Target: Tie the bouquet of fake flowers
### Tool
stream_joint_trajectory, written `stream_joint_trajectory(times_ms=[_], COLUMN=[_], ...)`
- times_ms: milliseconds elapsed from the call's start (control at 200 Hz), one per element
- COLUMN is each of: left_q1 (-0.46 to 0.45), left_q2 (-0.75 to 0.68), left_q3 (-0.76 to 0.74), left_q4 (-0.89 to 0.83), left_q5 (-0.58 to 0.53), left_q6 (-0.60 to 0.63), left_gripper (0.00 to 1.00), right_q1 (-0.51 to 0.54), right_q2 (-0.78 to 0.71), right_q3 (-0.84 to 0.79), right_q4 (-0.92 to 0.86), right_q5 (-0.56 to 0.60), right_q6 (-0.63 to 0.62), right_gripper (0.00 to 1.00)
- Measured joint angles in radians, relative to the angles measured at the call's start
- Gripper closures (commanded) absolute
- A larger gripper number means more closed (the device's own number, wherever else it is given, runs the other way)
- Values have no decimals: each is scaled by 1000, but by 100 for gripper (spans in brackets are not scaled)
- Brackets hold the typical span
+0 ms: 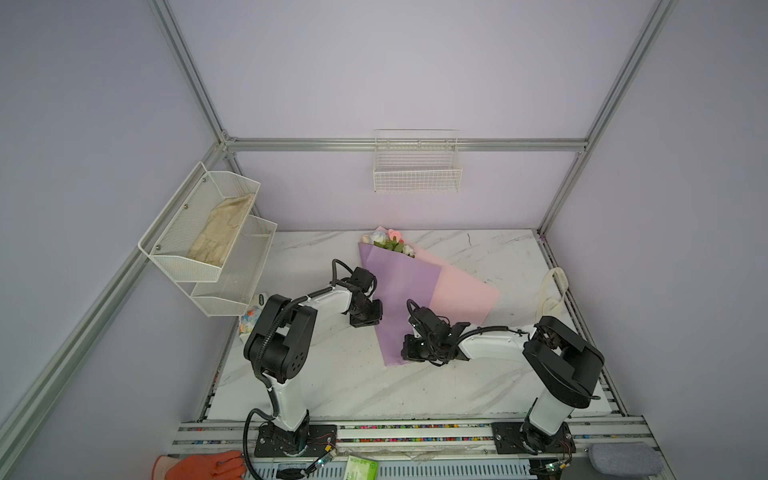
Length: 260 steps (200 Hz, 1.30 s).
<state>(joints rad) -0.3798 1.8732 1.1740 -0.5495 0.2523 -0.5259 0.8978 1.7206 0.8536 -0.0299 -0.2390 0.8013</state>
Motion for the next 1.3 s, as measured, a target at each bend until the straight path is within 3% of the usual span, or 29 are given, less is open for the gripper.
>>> stream_joint_trajectory(times_ms=[850,1300], left_q1=[72,92], left_q2=[171,145], left_q3=[262,216], left_q4=[-84,-49], left_q5=[-79,-44], left_q6=[59,153], left_gripper=[100,100], right_q1=[0,0], right_q2=[2,4], right_q3=[5,10], right_q4=[-7,-13], right_q5=[0,0], right_q6=[-2,-2], right_gripper=[100,100])
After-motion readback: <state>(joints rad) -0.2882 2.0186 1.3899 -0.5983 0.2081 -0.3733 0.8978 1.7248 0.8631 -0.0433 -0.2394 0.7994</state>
